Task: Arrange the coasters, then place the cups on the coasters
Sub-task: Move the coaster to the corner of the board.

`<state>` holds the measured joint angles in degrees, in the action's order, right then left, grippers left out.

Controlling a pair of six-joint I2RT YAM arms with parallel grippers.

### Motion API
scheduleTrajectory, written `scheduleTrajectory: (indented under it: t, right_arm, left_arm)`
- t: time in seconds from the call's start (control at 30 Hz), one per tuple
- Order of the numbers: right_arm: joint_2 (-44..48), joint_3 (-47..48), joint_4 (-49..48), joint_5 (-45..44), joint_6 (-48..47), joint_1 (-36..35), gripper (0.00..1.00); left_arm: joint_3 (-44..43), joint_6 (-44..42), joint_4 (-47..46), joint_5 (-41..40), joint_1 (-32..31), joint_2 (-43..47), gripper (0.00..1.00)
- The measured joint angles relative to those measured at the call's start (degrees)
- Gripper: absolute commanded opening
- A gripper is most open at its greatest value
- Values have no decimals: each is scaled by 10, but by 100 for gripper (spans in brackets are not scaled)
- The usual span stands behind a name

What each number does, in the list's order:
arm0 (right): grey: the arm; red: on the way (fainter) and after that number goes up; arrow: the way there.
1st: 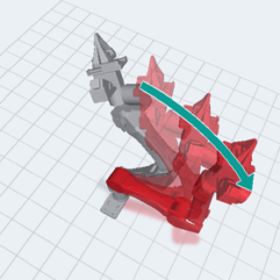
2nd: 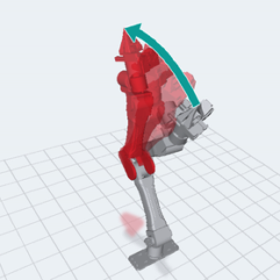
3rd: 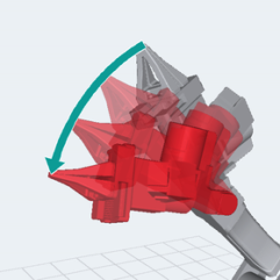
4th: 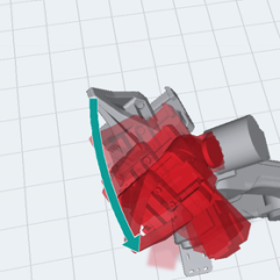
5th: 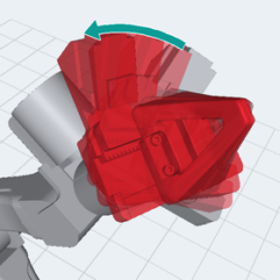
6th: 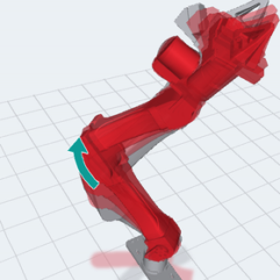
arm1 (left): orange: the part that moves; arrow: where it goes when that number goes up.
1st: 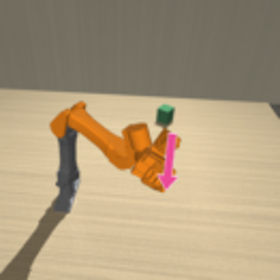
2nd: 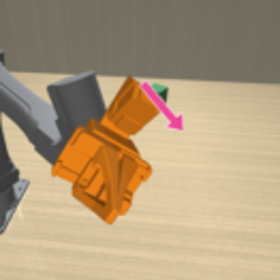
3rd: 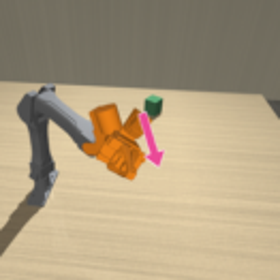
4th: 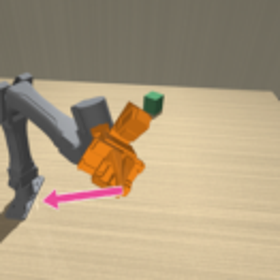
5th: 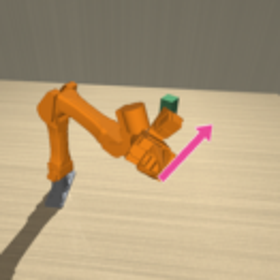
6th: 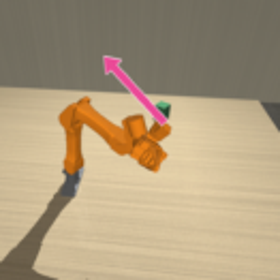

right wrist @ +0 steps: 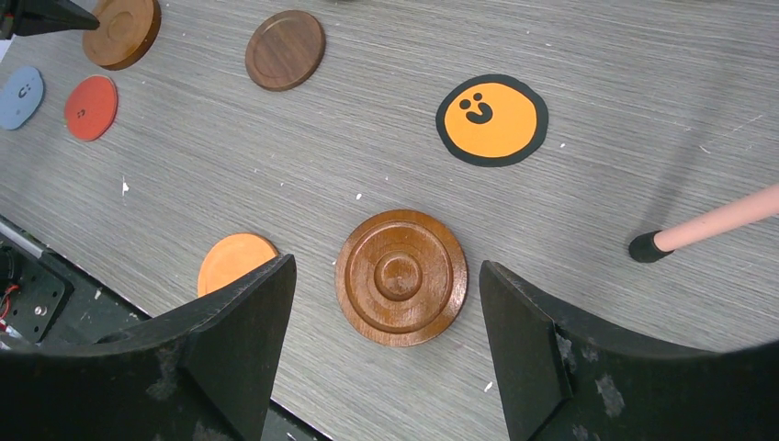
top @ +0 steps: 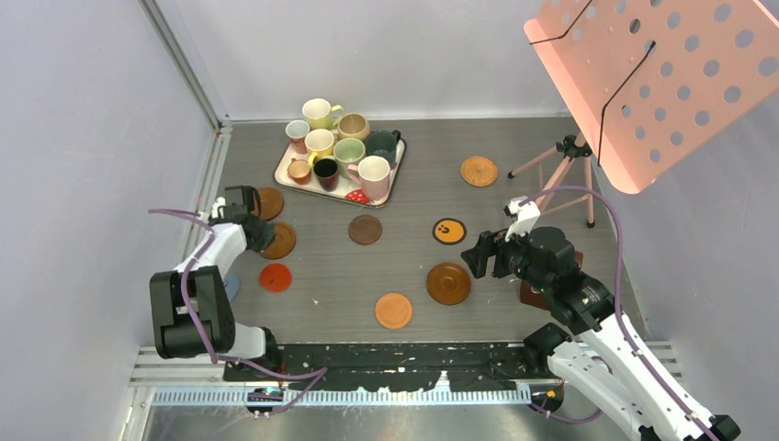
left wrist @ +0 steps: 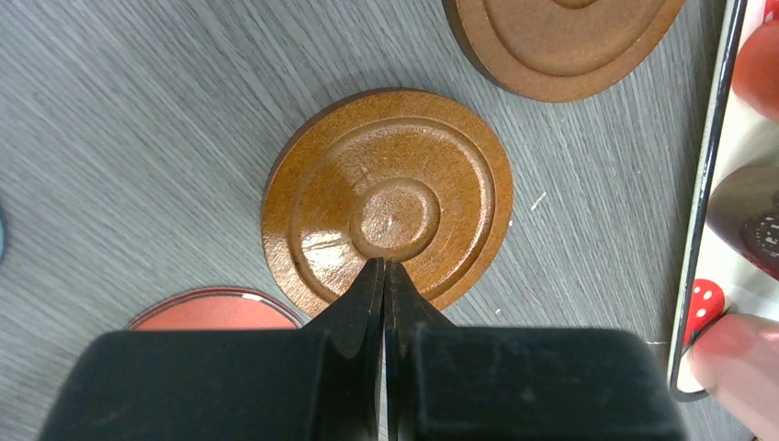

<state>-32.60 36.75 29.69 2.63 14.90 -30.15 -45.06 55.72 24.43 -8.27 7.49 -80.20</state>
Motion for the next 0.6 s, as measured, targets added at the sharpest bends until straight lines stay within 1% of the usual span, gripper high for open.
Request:
scheduleTrajectory:
  t: [0.27,0.43,0.53,0.6]
  right_arm:
    - [3,0,-1,3,7,0,80]
    - [9,-1,-1,7,13,0,80]
    - [12,-1,0,7,15,0,80]
    - [16,-1,1,7,15,0,80]
  left_arm:
    - [62,-7,-80,16,-16,0,0]
    - [93,6,-154,20,-25,2,4]
    - [97,18,-162,19,-26,-2,0]
    - [94,28,-160,17,-26,-7,0]
